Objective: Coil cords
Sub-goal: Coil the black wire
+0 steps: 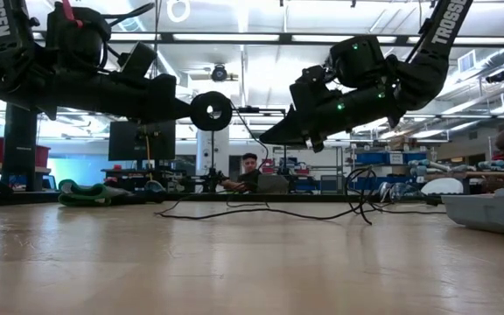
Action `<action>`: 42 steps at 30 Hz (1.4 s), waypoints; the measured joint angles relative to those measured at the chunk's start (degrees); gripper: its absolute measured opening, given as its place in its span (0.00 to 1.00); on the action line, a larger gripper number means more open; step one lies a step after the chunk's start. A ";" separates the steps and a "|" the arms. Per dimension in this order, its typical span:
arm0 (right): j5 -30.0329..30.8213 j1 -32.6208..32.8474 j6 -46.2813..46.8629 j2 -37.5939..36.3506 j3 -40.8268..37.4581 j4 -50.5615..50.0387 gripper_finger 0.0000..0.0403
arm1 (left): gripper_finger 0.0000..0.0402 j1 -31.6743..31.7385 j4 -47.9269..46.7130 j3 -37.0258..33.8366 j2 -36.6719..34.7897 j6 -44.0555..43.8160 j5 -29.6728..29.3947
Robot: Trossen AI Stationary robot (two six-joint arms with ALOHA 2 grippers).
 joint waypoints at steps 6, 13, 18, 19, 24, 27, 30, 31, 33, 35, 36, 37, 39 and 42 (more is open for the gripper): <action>-0.42 0.04 0.00 0.00 0.00 -2.16 0.10 | 0.00 0.00 0.22 0.00 0.00 0.00 0.00; -0.42 0.04 0.00 0.00 0.00 -4.70 0.10 | 0.00 0.00 0.62 0.00 0.00 0.00 0.00; -0.39 0.04 -0.02 0.00 0.00 -4.92 0.10 | 0.00 0.00 0.66 0.00 0.00 -0.17 0.00; -0.24 0.04 -0.02 0.02 0.00 -5.03 0.10 | 0.00 0.00 0.66 0.00 0.00 -0.17 0.00; 0.20 -0.09 -0.09 0.00 0.00 -5.09 0.10 | 0.00 0.00 0.68 0.00 0.00 -0.17 0.00; 0.38 -0.09 -0.11 0.02 0.00 -5.10 0.10 | 0.00 0.00 0.83 0.00 0.00 -0.20 0.00; 1.07 -0.09 -0.15 0.00 0.00 -5.16 0.10 | 0.00 0.00 0.90 0.00 0.00 -0.20 0.00; 1.53 -0.09 -0.19 0.02 0.00 -5.17 0.10 | 0.00 0.00 0.92 0.00 0.00 -0.20 0.00; 2.11 -0.13 -0.44 0.02 0.00 -5.14 0.10 | 0.00 0.00 0.90 0.00 0.00 -0.21 0.00; 2.68 -0.13 -0.47 0.02 0.00 -5.16 0.10 | 0.00 0.00 0.90 0.00 0.00 -0.22 0.00; 2.76 -0.11 -0.48 0.02 0.00 -5.15 0.10 | 0.00 0.00 0.90 0.00 0.00 -0.22 0.00; 2.78 -0.11 -0.48 0.02 0.00 -5.16 0.11 | 0.00 0.00 0.90 0.00 0.00 -0.22 0.00; 2.78 -0.11 -0.48 0.02 0.00 -5.16 0.13 | 0.00 0.00 0.90 0.00 0.00 -0.22 0.00; 2.79 -0.11 -0.16 0.02 0.00 -5.16 0.16 | 0.00 0.00 0.92 0.00 0.00 -0.22 0.00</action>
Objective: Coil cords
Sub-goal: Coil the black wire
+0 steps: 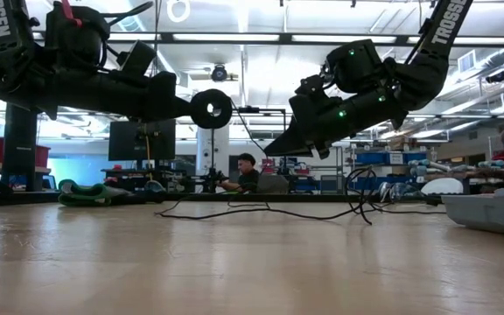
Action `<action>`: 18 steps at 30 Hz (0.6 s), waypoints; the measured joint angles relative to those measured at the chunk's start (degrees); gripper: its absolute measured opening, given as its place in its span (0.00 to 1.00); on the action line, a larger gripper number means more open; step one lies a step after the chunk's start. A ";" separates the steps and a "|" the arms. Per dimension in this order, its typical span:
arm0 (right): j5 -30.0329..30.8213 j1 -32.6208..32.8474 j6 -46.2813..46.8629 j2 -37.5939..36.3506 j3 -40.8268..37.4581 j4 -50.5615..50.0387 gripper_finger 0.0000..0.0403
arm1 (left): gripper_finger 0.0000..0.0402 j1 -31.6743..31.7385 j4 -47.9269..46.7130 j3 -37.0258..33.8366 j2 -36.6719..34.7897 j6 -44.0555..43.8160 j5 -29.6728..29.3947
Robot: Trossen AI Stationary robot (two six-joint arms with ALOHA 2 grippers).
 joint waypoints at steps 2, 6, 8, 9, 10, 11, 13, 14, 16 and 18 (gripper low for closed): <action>-0.01 0.00 0.06 0.00 0.00 0.00 0.18 | 0.00 0.00 0.01 0.00 0.00 0.00 0.00; -0.30 0.48 1.63 0.00 0.00 0.02 0.20 | 0.00 0.00 1.21 0.00 0.00 -0.02 0.00; -0.91 1.01 1.73 0.19 0.00 0.10 0.20 | 0.00 0.00 1.50 0.00 -0.02 -0.02 0.01; -1.06 1.33 1.76 0.41 0.00 0.14 0.20 | 0.00 0.00 1.46 0.00 -0.02 -0.02 0.01; -1.16 1.68 1.76 0.65 0.00 0.10 0.20 | 0.00 0.00 1.44 0.00 -0.02 -0.03 0.01; -1.21 2.00 1.76 0.88 0.00 0.22 0.20 | 0.00 0.00 1.49 0.00 -0.02 -0.13 0.02; -1.24 2.51 1.77 1.00 0.00 0.41 0.20 | 0.00 0.00 1.46 0.00 -0.02 -0.39 0.02; -1.22 2.69 1.78 1.03 0.00 0.46 0.19 | 0.00 0.00 1.46 0.00 -0.02 -0.39 0.02; -0.79 2.80 1.84 1.07 0.00 0.89 0.19 | 0.00 0.00 1.56 0.00 -0.02 -0.42 0.03; -0.28 2.80 2.49 1.07 0.00 2.34 0.18 | 0.00 0.01 1.70 0.00 -0.02 -0.42 0.03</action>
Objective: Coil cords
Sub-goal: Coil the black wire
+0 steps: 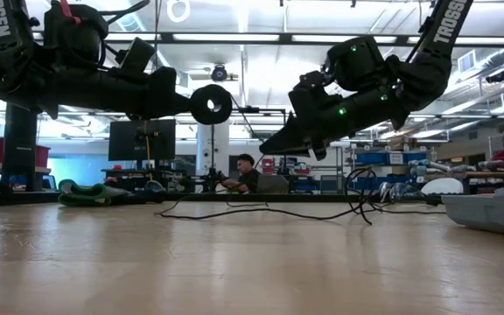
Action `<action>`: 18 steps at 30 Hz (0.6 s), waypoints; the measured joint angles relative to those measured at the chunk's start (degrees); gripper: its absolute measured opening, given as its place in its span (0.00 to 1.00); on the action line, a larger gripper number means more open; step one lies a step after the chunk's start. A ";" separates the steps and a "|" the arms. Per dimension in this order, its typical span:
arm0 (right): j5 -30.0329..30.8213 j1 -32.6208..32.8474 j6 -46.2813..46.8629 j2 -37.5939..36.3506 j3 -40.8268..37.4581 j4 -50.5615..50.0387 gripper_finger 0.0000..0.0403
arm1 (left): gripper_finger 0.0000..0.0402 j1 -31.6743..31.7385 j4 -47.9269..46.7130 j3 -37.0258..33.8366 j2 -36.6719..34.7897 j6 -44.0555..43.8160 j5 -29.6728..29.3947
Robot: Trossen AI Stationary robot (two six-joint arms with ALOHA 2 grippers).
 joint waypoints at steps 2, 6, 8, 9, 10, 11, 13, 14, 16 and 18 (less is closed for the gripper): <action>0.57 -0.10 0.33 0.00 0.00 0.79 0.16 | 0.00 -0.01 0.03 0.00 0.00 -0.02 0.09; 0.68 -0.50 0.72 0.00 0.00 1.15 0.11 | 0.00 -0.01 0.03 0.00 0.00 -0.06 0.67; 0.79 -0.55 1.43 0.00 0.00 1.13 0.05 | 0.00 -0.01 0.03 0.00 0.00 -0.07 0.67; 0.91 -0.55 1.62 0.00 0.00 1.16 0.03 | 0.00 -0.01 0.03 0.00 0.00 -0.14 0.67; 0.96 -0.55 1.58 0.00 0.00 1.14 0.02 | 0.00 -0.01 0.03 0.00 0.00 -0.35 0.69; 1.39 -0.52 1.58 0.00 0.00 1.09 0.02 | 0.00 -0.01 0.03 0.00 0.00 -1.11 0.69; 3.05 -0.10 2.01 0.01 0.03 0.24 0.01 | 0.00 -0.01 0.11 0.00 0.00 -2.96 0.75; 3.45 0.09 2.22 0.27 0.23 -0.59 0.01 | 0.00 -0.01 0.11 0.04 0.00 -3.88 0.80; 3.50 0.58 3.00 0.72 1.84 -3.52 0.01 | 0.00 -0.01 -0.81 0.57 0.00 -4.40 0.83; 3.52 1.23 2.76 2.33 5.48 -6.95 0.00 | 0.00 -0.01 -1.69 1.52 0.00 -4.51 0.84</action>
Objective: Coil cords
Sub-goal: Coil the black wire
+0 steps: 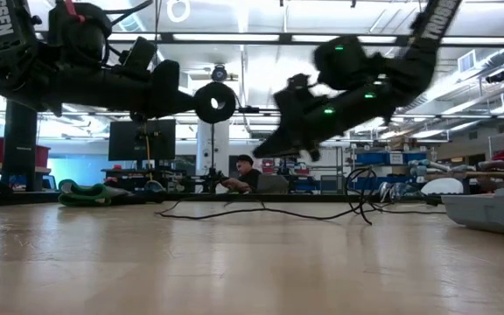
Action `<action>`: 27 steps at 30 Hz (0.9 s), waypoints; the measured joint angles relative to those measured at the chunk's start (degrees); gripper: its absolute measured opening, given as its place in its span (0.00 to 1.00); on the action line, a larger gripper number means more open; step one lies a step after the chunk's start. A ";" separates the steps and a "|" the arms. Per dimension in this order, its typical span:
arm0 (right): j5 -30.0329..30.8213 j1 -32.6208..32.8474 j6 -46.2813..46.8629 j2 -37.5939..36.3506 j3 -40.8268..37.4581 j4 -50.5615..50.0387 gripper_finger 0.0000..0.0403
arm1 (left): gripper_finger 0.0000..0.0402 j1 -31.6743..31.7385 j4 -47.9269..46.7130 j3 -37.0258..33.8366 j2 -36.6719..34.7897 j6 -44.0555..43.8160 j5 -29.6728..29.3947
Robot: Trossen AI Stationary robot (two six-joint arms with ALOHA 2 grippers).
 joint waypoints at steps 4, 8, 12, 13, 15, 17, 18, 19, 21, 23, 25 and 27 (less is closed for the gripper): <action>-1.29 0.83 -3.31 5.02 7.76 -5.40 0.00 | 0.00 0.00 -3.01 2.72 0.24 0.01 1.01; -1.90 1.04 -4.25 9.06 14.55 -8.90 0.00 | 0.00 0.00 -5.98 4.59 0.22 0.00 1.03; -4.04 1.16 -6.94 9.85 18.65 -11.96 0.00 | 0.00 0.02 -8.47 5.65 0.24 -1.42 0.86; -4.07 1.28 -7.71 9.62 19.11 -12.24 0.00 | 0.00 0.02 -8.56 5.53 0.23 -2.33 0.85; -3.80 1.35 -8.60 8.43 19.25 -14.60 0.00 | 0.00 0.02 -9.05 5.55 0.20 -2.99 0.87; -2.71 1.35 -8.70 7.19 19.29 -17.99 0.00 | 0.00 0.01 -9.49 5.51 0.20 -2.83 0.87; -1.89 1.30 -8.68 6.17 19.29 -20.77 0.00 | 0.00 0.00 -9.34 5.49 0.20 -2.81 0.94; -0.81 1.30 -8.68 5.38 19.29 -22.89 0.00 | 0.00 0.02 -9.27 5.39 0.16 -2.83 0.86; 1.63 1.30 -8.68 3.65 19.16 -26.95 0.00 | 0.00 0.02 -9.88 5.39 0.15 -2.98 0.85; 4.28 1.41 -8.62 1.77 17.80 -28.55 0.00 | 0.00 0.02 -9.87 5.27 0.16 -2.99 0.86; 5.83 1.41 -8.53 -0.55 15.55 -28.56 0.00 | 0.00 0.02 -9.66 5.20 0.17 -3.01 0.85; 6.47 1.41 -8.54 -3.01 13.29 -27.88 0.00 | 0.00 0.02 -9.66 4.96 0.17 -3.32 0.83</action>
